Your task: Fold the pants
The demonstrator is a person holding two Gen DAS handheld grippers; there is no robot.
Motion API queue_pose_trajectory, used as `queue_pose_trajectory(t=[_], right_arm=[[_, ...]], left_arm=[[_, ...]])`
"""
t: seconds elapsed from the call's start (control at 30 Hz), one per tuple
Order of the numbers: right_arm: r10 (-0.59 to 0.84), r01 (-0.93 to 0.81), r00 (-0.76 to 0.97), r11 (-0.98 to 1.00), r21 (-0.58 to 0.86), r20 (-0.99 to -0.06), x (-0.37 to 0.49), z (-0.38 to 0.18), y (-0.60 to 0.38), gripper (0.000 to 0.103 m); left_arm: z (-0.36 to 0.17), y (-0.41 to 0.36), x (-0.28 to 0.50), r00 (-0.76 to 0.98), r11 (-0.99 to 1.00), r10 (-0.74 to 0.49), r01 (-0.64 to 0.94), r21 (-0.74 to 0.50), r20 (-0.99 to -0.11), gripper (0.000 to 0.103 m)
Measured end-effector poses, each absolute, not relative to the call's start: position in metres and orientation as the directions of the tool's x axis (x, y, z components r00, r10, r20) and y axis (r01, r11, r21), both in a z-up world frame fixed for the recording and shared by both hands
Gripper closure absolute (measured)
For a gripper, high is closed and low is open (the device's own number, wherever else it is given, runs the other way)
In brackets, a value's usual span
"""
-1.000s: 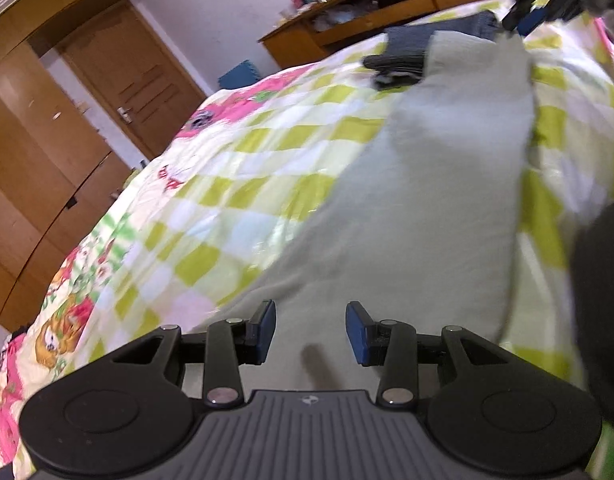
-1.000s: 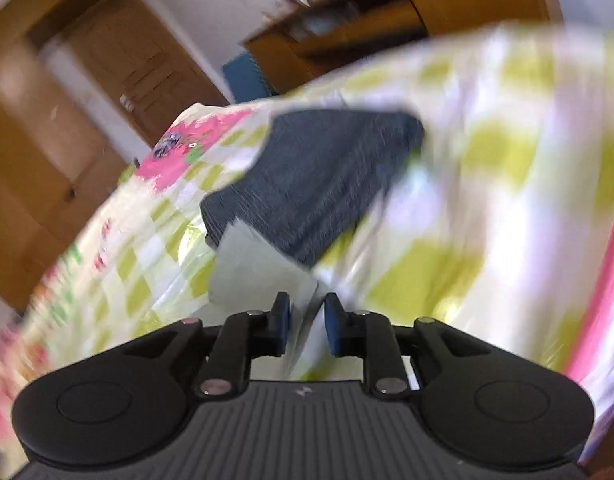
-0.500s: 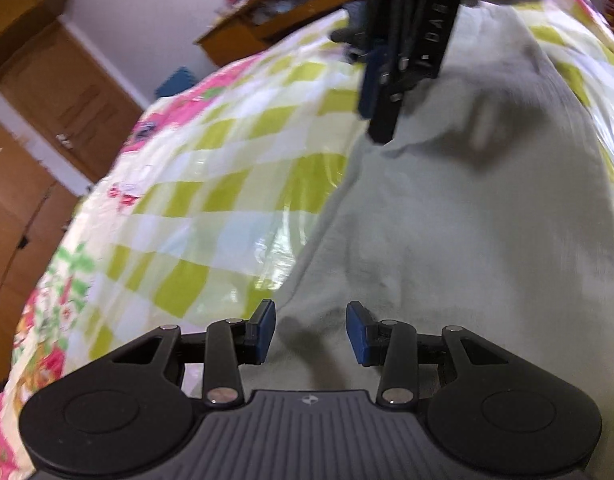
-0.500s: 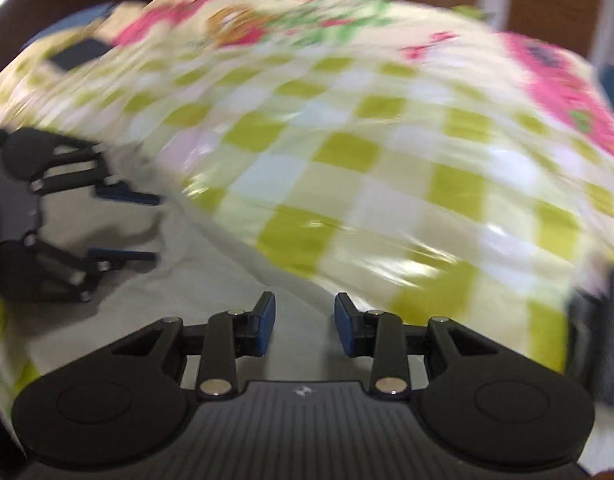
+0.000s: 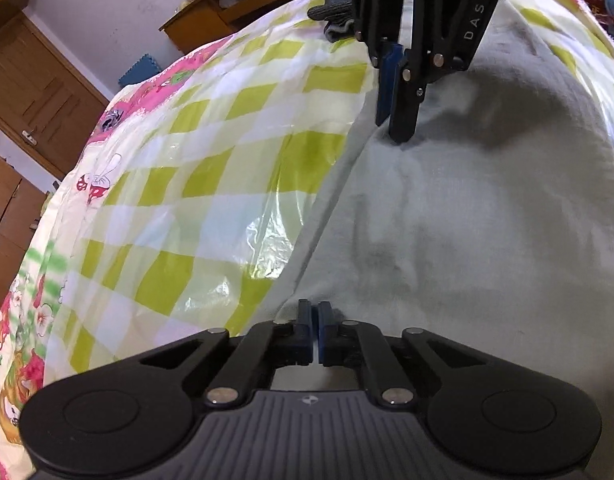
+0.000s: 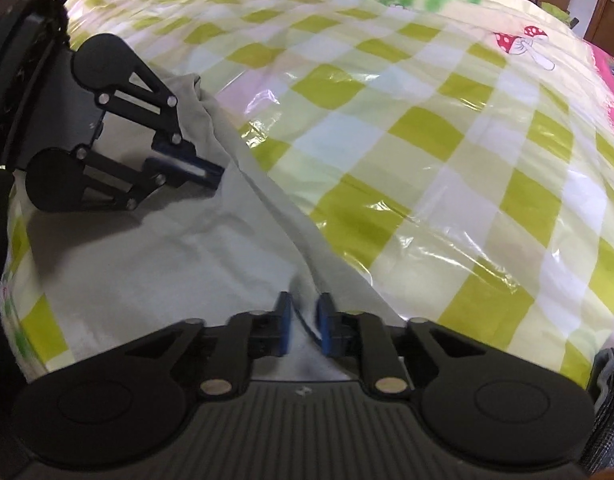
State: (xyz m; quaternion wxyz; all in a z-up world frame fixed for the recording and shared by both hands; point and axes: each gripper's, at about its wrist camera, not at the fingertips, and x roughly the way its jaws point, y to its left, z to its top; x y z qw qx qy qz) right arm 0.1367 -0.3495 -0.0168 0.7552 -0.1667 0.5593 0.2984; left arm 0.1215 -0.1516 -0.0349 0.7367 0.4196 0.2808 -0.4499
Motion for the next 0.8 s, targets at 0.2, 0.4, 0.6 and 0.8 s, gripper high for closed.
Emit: queue_pose_trajectory(t=[0.2,0.4,0.6,0.8], right_arm=[[0.253,-0.605,0.267,0.795,0.042,-0.930,0.141,-0.006,-0.350,0.100],[0.226,-0.566,0.320,0.824,0.005,-0.920,0.155,-0.004,-0.351,0.101],[0.162,-0.487,0.330,0.873,-0.020,-0.930,0.157,-0.024,-0.363,0.097],[0.118,-0.219,0.474,0.976,0.013,-0.873,0.117,0.012,-0.415,0.092]], left_arm=[[-0.022,-0.148,0.127,0.453,0.261,-0.463,0.891,0.372,-0.761,0.080],[-0.037,-0.155,0.131,0.456,0.223,-0.444,0.890,0.398,-0.771,0.064],[-0.048,-0.152,0.136,0.527,0.272,-0.394,0.850,0.452,-0.753,0.066],[-0.049,-0.147,0.137,0.588,0.335,-0.348,0.806,0.488,-0.730,0.073]])
